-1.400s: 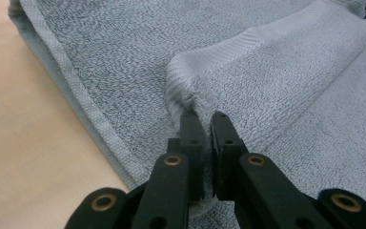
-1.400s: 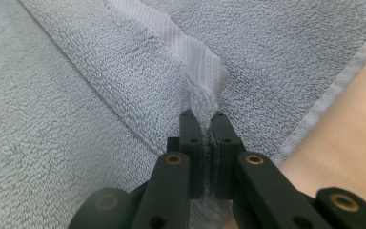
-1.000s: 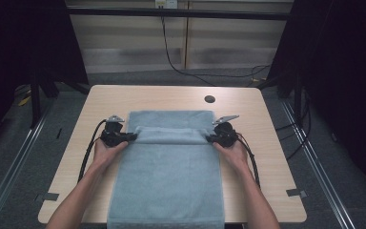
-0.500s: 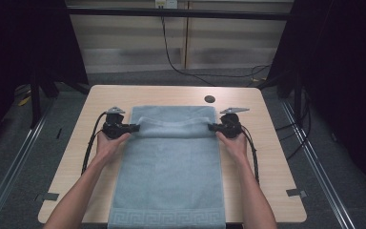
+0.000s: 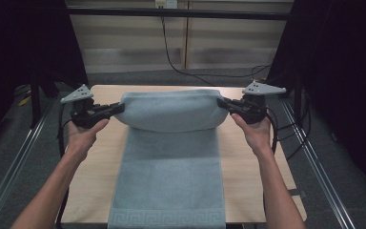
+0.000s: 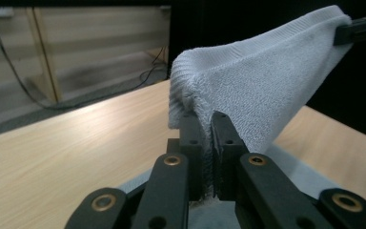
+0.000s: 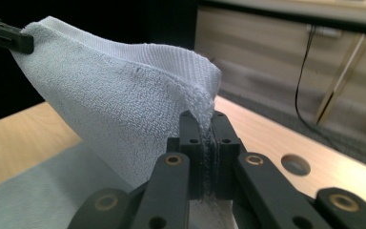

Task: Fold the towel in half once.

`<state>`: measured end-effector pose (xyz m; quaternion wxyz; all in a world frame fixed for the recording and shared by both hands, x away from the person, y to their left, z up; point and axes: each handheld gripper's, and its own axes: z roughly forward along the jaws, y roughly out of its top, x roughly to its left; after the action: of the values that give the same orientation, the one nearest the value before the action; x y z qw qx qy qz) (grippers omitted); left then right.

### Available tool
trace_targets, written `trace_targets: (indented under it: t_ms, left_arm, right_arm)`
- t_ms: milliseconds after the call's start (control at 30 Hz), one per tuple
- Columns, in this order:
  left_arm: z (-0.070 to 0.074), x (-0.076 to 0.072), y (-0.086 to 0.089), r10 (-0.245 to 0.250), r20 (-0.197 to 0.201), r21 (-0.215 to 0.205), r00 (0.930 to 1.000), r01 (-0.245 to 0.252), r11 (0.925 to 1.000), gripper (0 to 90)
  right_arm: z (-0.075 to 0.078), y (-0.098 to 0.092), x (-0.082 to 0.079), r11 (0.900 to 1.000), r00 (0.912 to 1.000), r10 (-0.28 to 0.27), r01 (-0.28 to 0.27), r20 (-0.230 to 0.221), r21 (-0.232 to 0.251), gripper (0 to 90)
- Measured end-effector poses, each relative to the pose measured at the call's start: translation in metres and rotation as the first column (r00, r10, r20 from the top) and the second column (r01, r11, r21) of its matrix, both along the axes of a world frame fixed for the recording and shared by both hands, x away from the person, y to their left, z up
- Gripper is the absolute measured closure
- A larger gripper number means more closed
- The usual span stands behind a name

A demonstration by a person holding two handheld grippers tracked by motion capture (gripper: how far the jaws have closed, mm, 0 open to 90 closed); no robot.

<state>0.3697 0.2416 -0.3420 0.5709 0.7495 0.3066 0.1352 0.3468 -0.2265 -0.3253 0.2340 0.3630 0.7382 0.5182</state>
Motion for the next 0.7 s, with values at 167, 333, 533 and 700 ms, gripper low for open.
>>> trace_targets:
  t_ms: [167, 333, 533, 700]
  left_arm:
    - [0.007, -0.045, 0.014, -0.046, 0.036, -0.038, 0.9983, 0.047, 0.9982, 85.5]
    - [-0.028, -0.088, 0.017, -0.105, 0.013, 0.03, 0.9943, 0.105, 0.994, 85.3]
    - [-0.092, -0.105, 0.014, -0.147, -0.114, 0.121, 0.9826, 0.16, 0.9797, 84.8]
    - [-0.117, -0.126, 0.013, -0.181, -0.175, 0.092, 0.9678, 0.199, 0.9756, 84.0]
  right_arm:
    - [0.018, 0.001, -0.051, 0.997, 0.9945, 0.069, -0.066, 0.078, -0.043, 86.8]
    - [0.001, 0.002, -0.104, 0.99, 0.9904, 0.133, -0.13, 0.04, -0.054, 86.7]
    - [-0.074, 0.004, -0.13, 0.982, 0.9788, 0.163, -0.174, -0.124, -0.078, 86.3]
    - [-0.122, -0.001, -0.148, 0.98, 0.9555, 0.176, -0.193, -0.236, -0.047, 84.6]
